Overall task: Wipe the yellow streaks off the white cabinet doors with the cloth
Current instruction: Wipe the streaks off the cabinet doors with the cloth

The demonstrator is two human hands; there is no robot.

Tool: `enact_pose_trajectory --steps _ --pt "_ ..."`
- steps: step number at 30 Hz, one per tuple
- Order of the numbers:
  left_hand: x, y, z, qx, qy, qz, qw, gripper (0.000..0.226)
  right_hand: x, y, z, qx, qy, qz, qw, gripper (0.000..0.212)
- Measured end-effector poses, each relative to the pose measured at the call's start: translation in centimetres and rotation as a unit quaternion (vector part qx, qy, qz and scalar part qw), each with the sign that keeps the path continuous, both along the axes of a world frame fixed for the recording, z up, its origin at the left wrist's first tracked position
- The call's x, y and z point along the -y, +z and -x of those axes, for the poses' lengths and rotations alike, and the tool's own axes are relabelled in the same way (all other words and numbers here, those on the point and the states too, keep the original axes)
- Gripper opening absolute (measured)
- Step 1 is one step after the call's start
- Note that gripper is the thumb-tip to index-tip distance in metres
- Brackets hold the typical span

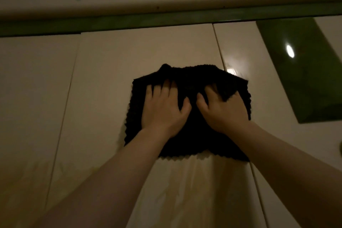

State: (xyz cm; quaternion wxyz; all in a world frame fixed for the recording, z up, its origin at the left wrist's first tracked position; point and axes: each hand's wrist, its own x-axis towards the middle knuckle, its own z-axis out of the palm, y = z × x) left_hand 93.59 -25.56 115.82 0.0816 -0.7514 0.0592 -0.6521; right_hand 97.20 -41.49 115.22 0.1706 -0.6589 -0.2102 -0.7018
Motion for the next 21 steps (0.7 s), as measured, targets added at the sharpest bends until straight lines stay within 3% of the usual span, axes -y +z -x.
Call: enact_pose_trajectory --steps 3,6,9,13,21 --pt "0.1 -4.3 0.5 -0.016 -0.021 -0.001 1.0 0.068 -0.1 -4.4 0.4 -0.034 0.043 -0.023 0.998 0.04" --pt "0.3 -8.7 0.9 -0.042 -0.034 -0.007 0.999 0.066 -0.2 -8.5 1.0 -0.021 0.013 -0.004 1.0 0.033" --pt "0.3 -11.4 1.2 -0.068 -0.035 -0.015 0.997 0.063 -0.4 -12.1 1.6 -0.088 0.043 -0.043 0.994 0.038" --pt "0.4 -14.3 1.8 -0.09 -0.045 -0.013 0.995 0.059 -1.2 -16.0 1.7 -0.153 -0.048 -0.009 0.987 0.045" --pt "0.0 -14.4 1.8 -0.077 -0.046 -0.043 0.995 0.06 -1.1 -16.6 1.0 -0.087 -0.006 -0.031 0.996 0.033"
